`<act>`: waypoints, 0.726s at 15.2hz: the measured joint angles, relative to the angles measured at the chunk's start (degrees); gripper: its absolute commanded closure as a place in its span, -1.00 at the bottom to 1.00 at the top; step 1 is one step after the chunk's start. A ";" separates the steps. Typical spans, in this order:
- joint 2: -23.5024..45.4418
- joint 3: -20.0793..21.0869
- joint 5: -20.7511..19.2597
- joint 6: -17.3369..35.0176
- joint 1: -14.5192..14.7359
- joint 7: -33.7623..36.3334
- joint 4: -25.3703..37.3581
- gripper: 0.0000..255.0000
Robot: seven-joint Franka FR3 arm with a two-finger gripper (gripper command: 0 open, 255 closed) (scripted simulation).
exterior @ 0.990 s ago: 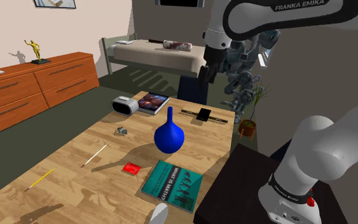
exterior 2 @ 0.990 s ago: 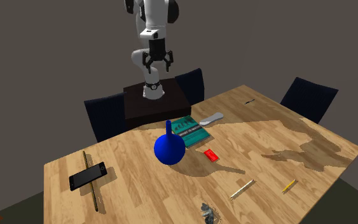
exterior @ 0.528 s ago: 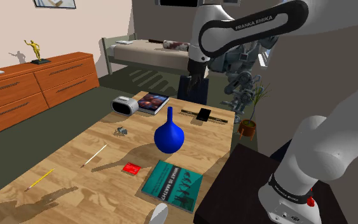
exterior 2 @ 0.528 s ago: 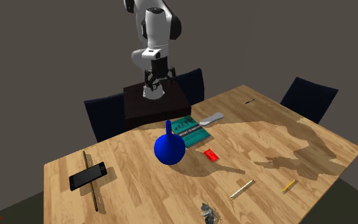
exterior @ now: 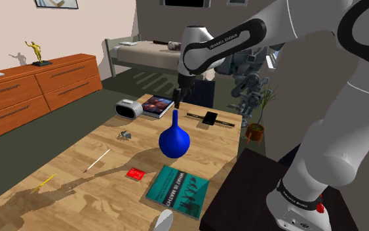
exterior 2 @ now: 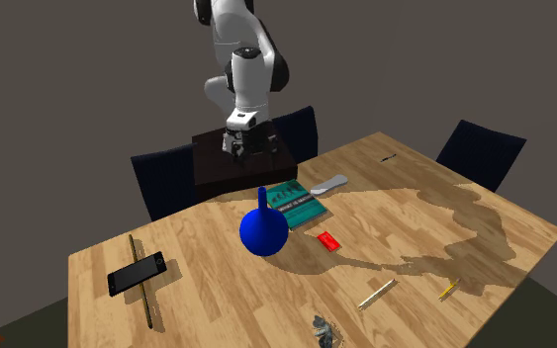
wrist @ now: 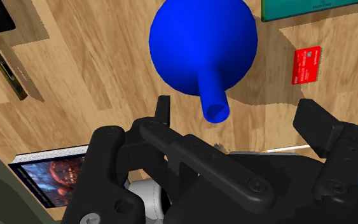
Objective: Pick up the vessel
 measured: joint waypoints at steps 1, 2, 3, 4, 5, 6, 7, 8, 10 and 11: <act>1.97 0.03 0.26 0.78 0.05 -0.10 1.23 -1.00; 3.84 0.03 0.56 1.71 0.06 -0.28 2.20 -1.00; 5.87 0.14 0.78 2.66 0.18 -0.16 3.34 -1.00; 7.22 0.09 0.97 3.45 0.09 -0.44 3.90 -1.00; 8.37 0.08 1.07 3.96 0.06 -0.52 4.55 -1.00; 8.91 0.06 1.15 4.64 0.03 -0.64 4.41 -1.00; 9.54 0.04 1.22 5.40 -0.02 -0.76 4.30 -1.00; 9.87 0.03 1.26 6.27 -0.04 -0.83 3.75 -1.00; 10.80 0.05 1.33 7.71 -0.04 -0.88 3.25 -1.00; 11.12 0.08 1.34 8.36 0.00 -0.82 2.92 -1.00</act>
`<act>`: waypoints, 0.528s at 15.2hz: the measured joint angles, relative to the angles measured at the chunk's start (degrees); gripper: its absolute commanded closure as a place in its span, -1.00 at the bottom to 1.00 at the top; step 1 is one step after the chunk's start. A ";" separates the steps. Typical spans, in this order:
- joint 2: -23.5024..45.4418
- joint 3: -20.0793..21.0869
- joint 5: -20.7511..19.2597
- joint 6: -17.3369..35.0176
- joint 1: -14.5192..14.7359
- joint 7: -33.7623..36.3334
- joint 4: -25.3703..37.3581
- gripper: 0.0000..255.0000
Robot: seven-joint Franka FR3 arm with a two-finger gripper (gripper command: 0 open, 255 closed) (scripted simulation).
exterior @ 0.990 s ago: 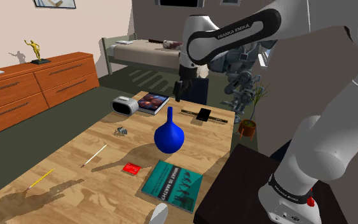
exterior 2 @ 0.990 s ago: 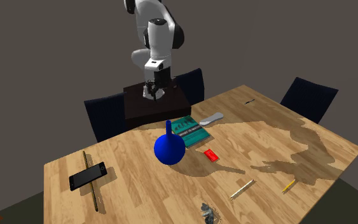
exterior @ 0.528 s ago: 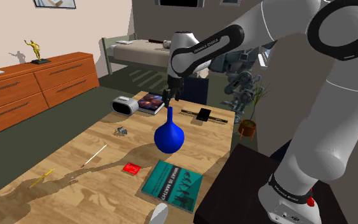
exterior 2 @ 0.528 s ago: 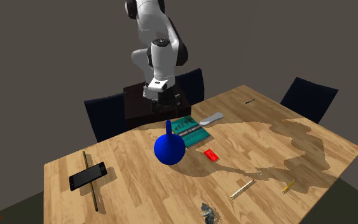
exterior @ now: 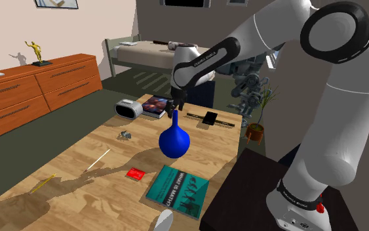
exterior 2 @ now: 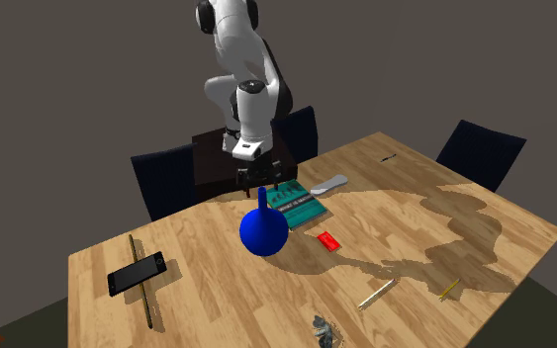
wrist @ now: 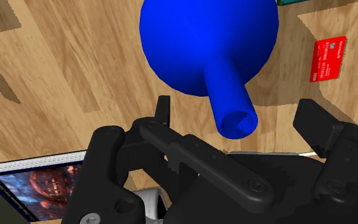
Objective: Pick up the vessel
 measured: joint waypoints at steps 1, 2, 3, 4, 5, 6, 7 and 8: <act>0.13 0.00 0.02 0.25 -0.01 -0.03 -0.13 1.00; 0.18 0.00 0.03 0.39 -0.01 -0.04 -0.20 1.00; 0.20 0.00 0.03 0.47 -0.01 -0.04 -0.23 1.00; 0.21 0.01 0.04 0.51 -0.01 -0.04 -0.26 1.00; 0.22 0.01 0.04 0.53 -0.01 -0.04 -0.26 1.00; 0.21 0.01 0.04 0.54 -0.01 -0.05 -0.26 1.00; 0.21 0.01 0.04 0.54 -0.01 -0.05 -0.26 1.00; 0.21 0.00 0.04 0.54 -0.01 -0.05 -0.27 1.00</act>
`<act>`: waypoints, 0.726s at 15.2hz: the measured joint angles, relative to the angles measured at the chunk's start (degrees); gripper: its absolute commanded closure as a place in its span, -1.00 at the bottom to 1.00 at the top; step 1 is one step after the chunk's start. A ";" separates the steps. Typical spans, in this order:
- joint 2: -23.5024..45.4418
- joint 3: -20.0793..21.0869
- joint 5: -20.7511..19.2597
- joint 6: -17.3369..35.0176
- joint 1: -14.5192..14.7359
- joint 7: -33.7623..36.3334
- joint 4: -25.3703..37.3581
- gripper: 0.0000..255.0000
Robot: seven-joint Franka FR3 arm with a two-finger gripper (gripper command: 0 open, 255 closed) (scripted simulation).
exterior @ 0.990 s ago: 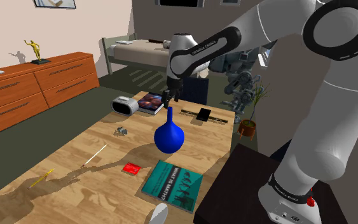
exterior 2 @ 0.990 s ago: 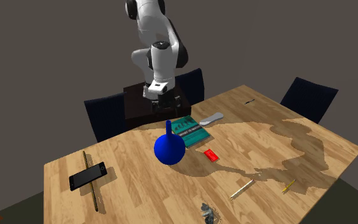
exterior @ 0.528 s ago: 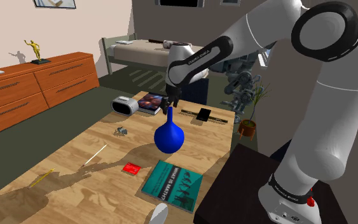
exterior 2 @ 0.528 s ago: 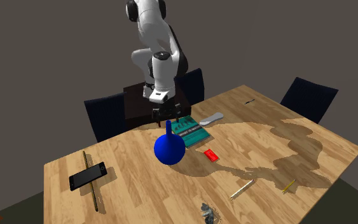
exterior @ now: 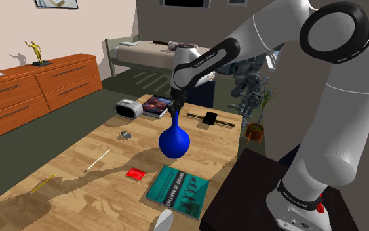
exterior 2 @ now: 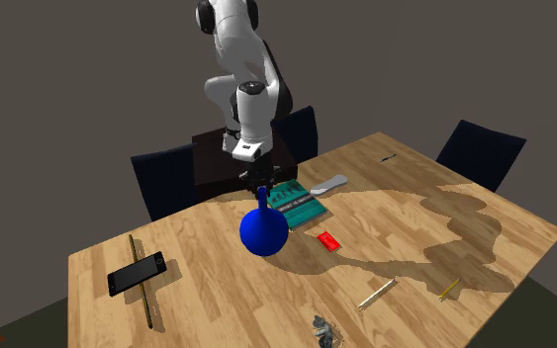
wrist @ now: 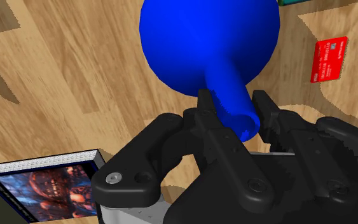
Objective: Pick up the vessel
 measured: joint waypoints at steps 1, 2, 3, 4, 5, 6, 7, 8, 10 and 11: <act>-0.01 0.00 0.00 0.01 0.00 0.00 -0.01 1.00; -0.01 0.00 0.00 0.01 0.00 0.00 -0.01 1.00; 0.03 0.00 0.01 0.03 -0.01 -0.02 0.02 1.00; -0.12 -0.02 0.00 -0.33 -0.03 -0.05 0.14 1.00; -0.50 0.00 -0.05 -0.85 0.02 0.08 0.23 1.00; -0.76 -0.02 -0.06 -1.50 -0.01 0.03 0.61 1.00; -1.00 -0.02 -0.09 -2.17 0.01 0.10 1.04 1.00; -1.55 -0.02 -0.13 -2.95 0.02 0.14 1.26 1.00; -2.34 -0.05 -0.17 -4.36 -0.01 0.12 1.89 1.00; -2.71 -0.07 -0.19 -5.09 -0.02 0.10 2.25 1.00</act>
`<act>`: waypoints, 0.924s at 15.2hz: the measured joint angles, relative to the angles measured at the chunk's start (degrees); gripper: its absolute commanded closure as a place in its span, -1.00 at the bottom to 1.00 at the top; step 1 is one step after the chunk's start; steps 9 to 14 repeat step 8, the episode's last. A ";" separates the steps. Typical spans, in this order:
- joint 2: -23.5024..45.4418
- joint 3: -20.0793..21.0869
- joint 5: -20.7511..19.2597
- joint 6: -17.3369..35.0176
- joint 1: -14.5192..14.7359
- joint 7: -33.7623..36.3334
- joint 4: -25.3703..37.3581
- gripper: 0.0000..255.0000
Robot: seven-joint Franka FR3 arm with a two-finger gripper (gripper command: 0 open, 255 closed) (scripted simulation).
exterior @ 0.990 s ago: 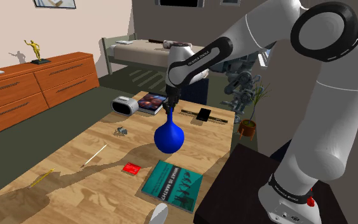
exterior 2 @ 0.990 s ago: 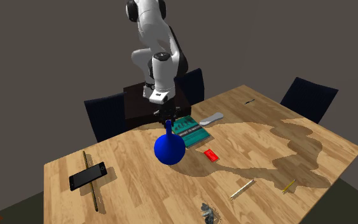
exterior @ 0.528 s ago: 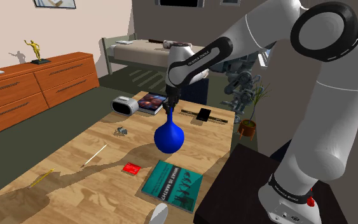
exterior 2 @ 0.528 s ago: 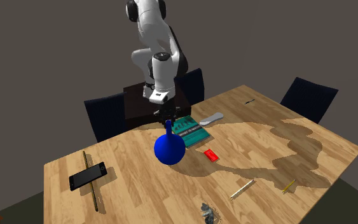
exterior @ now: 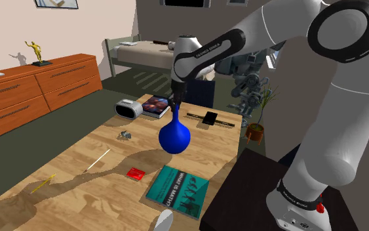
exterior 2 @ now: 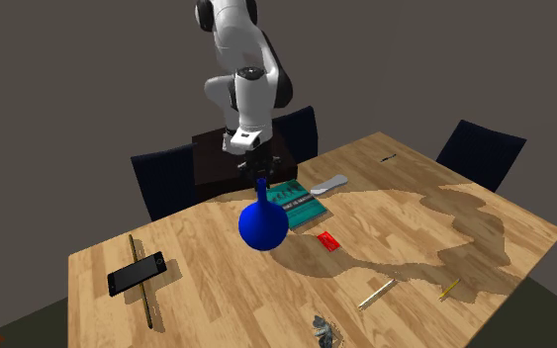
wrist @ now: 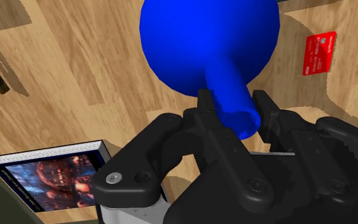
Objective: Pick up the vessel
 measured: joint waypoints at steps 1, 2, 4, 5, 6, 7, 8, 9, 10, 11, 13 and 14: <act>-0.41 -0.03 -0.02 -0.81 -0.04 -0.05 0.40 1.00; -0.62 -0.03 -0.04 -1.35 -0.03 0.00 0.72 1.00; -1.18 -0.03 -0.10 -2.91 -0.01 0.06 1.72 1.00; -1.52 -0.04 -0.12 -3.69 -0.03 0.06 2.17 1.00; -1.79 0.00 -0.16 -4.30 0.03 0.19 2.50 1.00; -2.16 0.01 -0.19 -5.03 0.04 0.22 2.86 1.00; -2.29 0.00 -0.20 -5.44 0.04 0.23 3.15 1.00; -2.29 0.00 -0.20 -5.44 0.04 0.23 3.15 1.00; -2.29 0.00 -0.20 -5.44 0.04 0.23 3.15 1.00; -2.29 0.00 -0.20 -5.44 0.04 0.23 3.15 1.00; -2.29 0.00 -0.20 -5.44 0.04 0.23 3.15 1.00; -2.29 0.00 -0.20 -5.44 0.04 0.23 3.15 1.00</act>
